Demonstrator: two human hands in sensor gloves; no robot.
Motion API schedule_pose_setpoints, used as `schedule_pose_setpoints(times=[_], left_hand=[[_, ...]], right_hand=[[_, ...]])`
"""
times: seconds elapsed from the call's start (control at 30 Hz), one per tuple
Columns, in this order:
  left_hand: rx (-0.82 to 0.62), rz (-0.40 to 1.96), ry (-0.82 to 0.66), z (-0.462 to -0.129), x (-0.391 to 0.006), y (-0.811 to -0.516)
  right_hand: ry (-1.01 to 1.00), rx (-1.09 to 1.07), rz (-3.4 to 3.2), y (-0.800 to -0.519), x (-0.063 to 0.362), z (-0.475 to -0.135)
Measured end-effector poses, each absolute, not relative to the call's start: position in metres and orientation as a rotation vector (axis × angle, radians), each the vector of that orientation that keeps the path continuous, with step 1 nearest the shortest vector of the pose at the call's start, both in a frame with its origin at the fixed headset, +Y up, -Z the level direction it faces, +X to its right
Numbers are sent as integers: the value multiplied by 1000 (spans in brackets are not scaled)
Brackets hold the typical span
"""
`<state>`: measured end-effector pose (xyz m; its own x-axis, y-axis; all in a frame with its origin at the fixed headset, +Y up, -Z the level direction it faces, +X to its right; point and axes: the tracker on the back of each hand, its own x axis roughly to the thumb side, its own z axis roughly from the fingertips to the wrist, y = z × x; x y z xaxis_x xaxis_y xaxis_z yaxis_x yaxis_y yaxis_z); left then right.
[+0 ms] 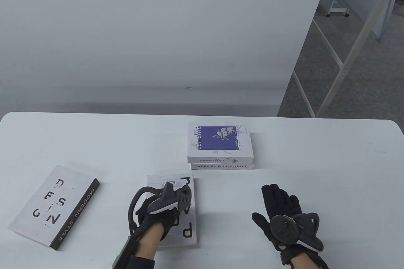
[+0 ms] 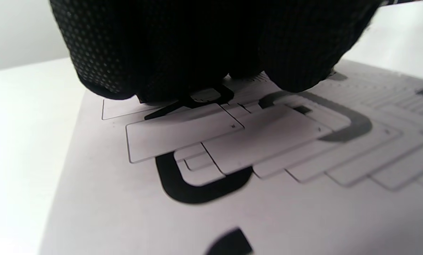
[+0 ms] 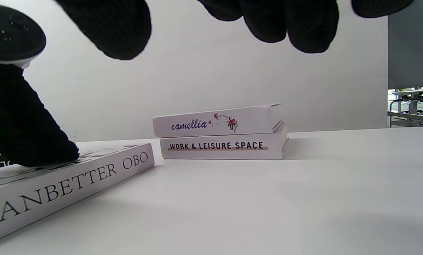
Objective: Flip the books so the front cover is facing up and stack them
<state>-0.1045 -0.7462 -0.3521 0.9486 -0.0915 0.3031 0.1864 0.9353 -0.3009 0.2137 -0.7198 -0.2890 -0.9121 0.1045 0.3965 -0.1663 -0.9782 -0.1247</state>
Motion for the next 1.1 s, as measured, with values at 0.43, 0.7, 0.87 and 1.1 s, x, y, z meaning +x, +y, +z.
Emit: schedule_pose_setpoints(times=[0.43,0.7,0.87,1.1], left_hand=[[-387,15,-490,-332,-28,-744],[-339,43,-511,-320,-10,-742],[-208,18,-309,-317,-51,-741],[-363,349,-206,-319,-101,-753]], right_hand=[[-96,624,2953,-739,206,-293],[10,679,2971,-751,196,-294],[97,690,2938,-757,192,-297],[302,636,2886,-768,186,-308]])
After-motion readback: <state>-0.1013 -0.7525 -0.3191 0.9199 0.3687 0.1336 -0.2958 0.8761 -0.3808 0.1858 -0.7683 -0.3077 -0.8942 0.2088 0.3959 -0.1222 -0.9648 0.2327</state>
